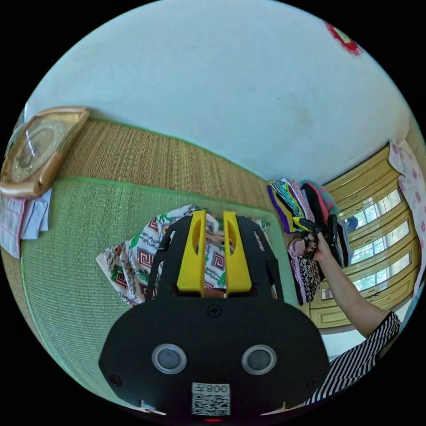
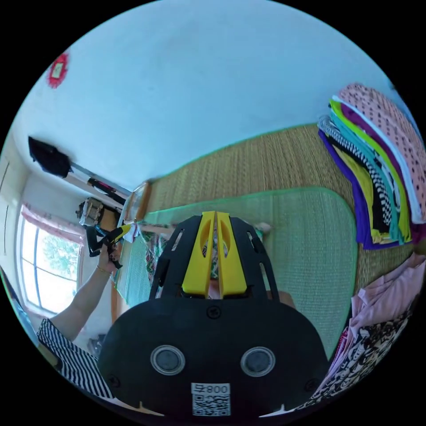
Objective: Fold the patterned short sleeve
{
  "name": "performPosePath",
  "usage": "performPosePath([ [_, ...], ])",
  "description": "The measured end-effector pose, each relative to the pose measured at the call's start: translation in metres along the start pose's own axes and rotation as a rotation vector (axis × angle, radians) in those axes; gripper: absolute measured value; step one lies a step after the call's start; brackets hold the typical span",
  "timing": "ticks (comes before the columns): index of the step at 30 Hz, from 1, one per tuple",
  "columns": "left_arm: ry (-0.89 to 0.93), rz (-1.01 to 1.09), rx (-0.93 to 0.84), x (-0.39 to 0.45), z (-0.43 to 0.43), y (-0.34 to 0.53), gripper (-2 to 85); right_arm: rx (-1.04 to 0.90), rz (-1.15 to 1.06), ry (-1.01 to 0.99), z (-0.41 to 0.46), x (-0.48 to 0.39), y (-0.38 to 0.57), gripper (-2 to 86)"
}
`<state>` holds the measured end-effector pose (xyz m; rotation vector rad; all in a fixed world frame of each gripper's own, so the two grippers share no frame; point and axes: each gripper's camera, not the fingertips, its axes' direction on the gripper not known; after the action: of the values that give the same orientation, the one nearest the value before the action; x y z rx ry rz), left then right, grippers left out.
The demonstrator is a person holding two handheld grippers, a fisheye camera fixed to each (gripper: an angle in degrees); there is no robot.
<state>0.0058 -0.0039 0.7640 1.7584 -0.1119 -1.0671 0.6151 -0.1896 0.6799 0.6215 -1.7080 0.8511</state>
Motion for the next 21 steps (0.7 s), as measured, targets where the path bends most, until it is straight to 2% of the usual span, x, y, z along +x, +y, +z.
performPosePath([
  [6,-0.082,-0.031,-0.105,-0.068,-0.021,0.012,7.9,-0.081,0.012,-0.011,0.063,0.044,0.054,0.0],
  [14,-0.145,-0.055,-0.273,-0.124,-0.041,0.037,7.7,-0.225,-0.037,-0.023,0.125,0.026,0.184,0.0],
  [21,0.0,-0.025,-0.31,-0.137,-0.094,0.091,8.1,-0.304,-0.074,-0.009,0.159,-0.013,0.309,0.0],
])
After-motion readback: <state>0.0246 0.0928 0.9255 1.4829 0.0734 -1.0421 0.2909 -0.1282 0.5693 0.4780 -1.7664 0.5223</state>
